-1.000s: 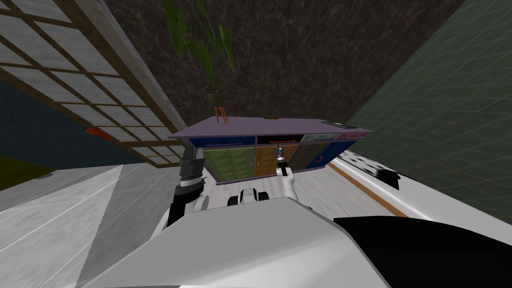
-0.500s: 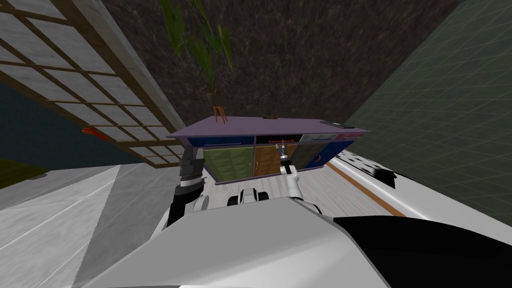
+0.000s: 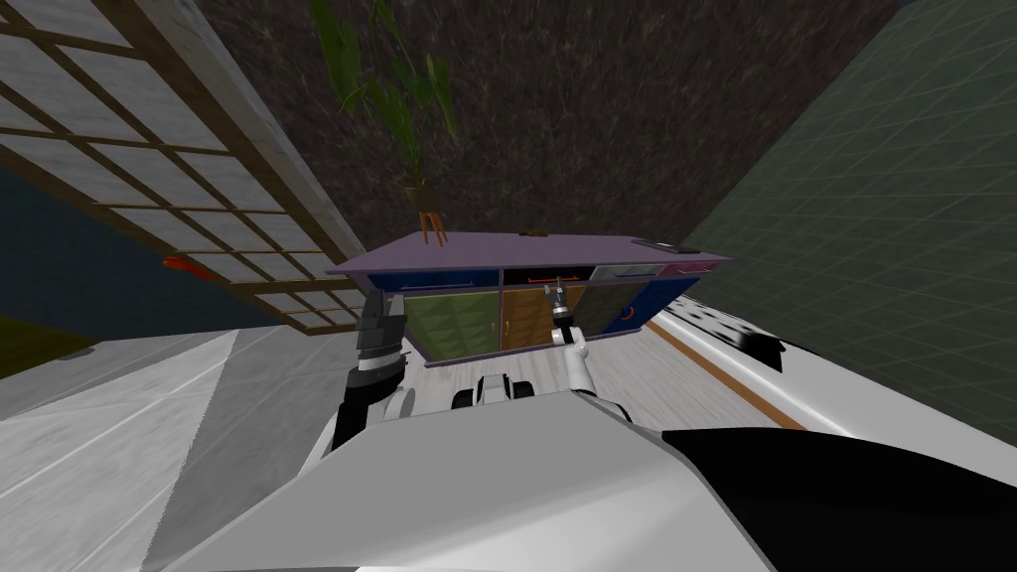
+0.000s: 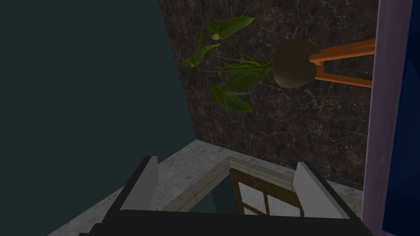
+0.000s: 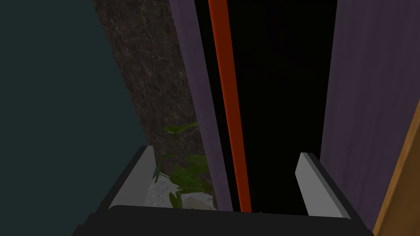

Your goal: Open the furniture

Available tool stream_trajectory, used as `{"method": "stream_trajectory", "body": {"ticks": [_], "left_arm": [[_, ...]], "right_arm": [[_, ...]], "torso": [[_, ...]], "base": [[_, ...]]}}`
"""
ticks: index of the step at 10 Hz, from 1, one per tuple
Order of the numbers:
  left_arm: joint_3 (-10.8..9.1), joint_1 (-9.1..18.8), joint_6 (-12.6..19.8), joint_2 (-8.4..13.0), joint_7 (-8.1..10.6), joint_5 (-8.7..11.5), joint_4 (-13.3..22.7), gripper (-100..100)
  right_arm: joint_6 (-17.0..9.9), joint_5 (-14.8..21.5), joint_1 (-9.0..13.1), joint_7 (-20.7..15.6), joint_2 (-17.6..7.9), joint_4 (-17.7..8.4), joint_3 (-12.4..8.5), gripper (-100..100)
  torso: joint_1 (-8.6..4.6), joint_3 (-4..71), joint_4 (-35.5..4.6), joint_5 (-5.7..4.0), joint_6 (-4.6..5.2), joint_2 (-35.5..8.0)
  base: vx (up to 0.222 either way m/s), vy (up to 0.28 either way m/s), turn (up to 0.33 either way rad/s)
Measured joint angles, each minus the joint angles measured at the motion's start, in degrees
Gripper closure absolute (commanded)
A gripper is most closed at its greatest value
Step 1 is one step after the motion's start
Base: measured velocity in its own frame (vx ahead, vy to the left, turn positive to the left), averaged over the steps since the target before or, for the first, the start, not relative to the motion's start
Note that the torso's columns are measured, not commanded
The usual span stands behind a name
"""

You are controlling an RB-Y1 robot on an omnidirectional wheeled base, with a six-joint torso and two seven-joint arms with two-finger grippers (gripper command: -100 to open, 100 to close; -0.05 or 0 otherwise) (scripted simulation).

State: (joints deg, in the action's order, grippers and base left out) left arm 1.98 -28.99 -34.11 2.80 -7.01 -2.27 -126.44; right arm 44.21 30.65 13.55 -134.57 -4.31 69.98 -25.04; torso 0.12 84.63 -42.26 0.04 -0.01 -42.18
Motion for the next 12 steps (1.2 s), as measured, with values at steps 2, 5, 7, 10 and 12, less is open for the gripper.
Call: {"method": "stream_trajectory", "body": {"ticks": [2,5,7,10,12], "left_arm": [[0.0,0.0,0.0,0.0,0.0,0.0,0.0,0],[0.0,0.0,0.0,0.0,0.0,0.0,0.0,0],[0.0,0.0,0.0,0.0,0.0,0.0,0.0,0],[0.01,0.0,0.0,0.0,0.0,0.0,0.0,0],[0.0,0.0,0.0,0.0,0.0,0.0,0.0,0]], "right_arm": [[-1.8,0.2,1.1,1.0,-0.8,0.6,0.2,-100],[-0.1,0.0,-0.2,0.1,0.0,-0.1,0.0,100],[0.1,0.0,-0.5,0.0,-1.0,0.2,0.0,-100],[0.3,-0.1,-0.6,-0.3,0.0,0.3,0.1,-100],[-0.8,0.1,-0.2,0.2,-0.4,1.2,0.3,-100]], "torso": [[-0.11,0.0,0.0,-0.04,0.01,0.0],[-0.15,-0.2,-0.1,-0.04,0.03,-0.3],[-0.07,-0.1,0.0,-0.02,0.01,-0.1],[-0.07,-0.1,0.0,-0.02,0.0,-0.1],[-0.32,0.0,0.0,-0.1,0.02,0.0]], "base": [[0.027,0.01,0.001],[-0.026,-0.005,0.0],[-0.012,0.046,0.009],[-0.011,0.081,0.003],[0.018,0.028,0.004]]}}
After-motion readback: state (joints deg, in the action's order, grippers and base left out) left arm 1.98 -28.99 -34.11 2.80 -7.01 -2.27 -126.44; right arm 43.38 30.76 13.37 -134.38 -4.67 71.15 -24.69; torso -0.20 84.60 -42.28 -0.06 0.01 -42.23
